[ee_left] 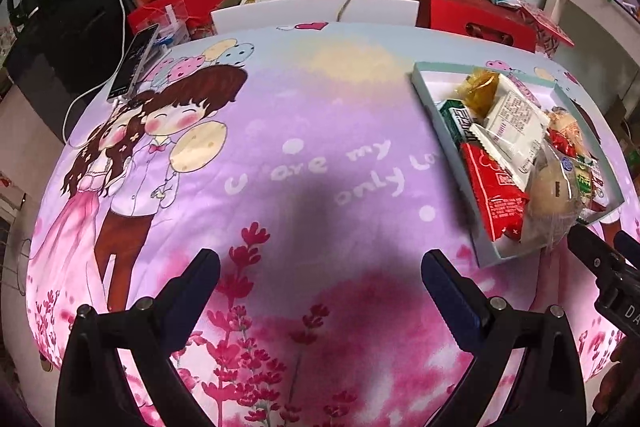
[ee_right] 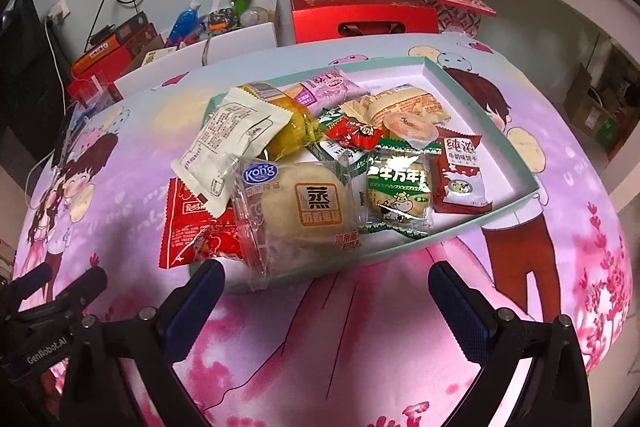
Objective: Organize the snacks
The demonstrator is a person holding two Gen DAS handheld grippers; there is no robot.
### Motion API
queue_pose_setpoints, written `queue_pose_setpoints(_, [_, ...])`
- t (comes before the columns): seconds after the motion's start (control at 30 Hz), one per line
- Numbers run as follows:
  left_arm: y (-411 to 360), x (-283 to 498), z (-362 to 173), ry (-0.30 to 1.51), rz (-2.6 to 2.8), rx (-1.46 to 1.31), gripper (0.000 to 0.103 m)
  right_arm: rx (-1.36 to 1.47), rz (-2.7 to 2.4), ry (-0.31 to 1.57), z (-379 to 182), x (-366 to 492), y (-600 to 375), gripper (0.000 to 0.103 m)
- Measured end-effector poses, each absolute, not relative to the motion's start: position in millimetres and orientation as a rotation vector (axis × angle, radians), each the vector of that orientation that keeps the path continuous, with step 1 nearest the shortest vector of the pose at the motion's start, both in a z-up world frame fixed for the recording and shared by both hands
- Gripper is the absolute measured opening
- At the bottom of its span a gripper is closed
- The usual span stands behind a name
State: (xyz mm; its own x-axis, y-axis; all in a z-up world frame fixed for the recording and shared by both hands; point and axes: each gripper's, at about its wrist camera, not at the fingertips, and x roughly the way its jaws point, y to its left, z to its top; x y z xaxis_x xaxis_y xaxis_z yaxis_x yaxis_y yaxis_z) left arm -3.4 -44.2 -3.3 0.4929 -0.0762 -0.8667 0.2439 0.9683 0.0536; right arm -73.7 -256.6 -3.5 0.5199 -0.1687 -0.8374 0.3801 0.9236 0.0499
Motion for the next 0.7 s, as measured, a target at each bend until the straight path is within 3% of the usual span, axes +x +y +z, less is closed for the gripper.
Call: queue_pose_setpoints(0.7, [-38.2, 2.5, -12.5, 1.091, -0.175, 0.188, 0.101, 0.159, -0.338, 0.963, -4.1, -69.3, -249.2, 0.103])
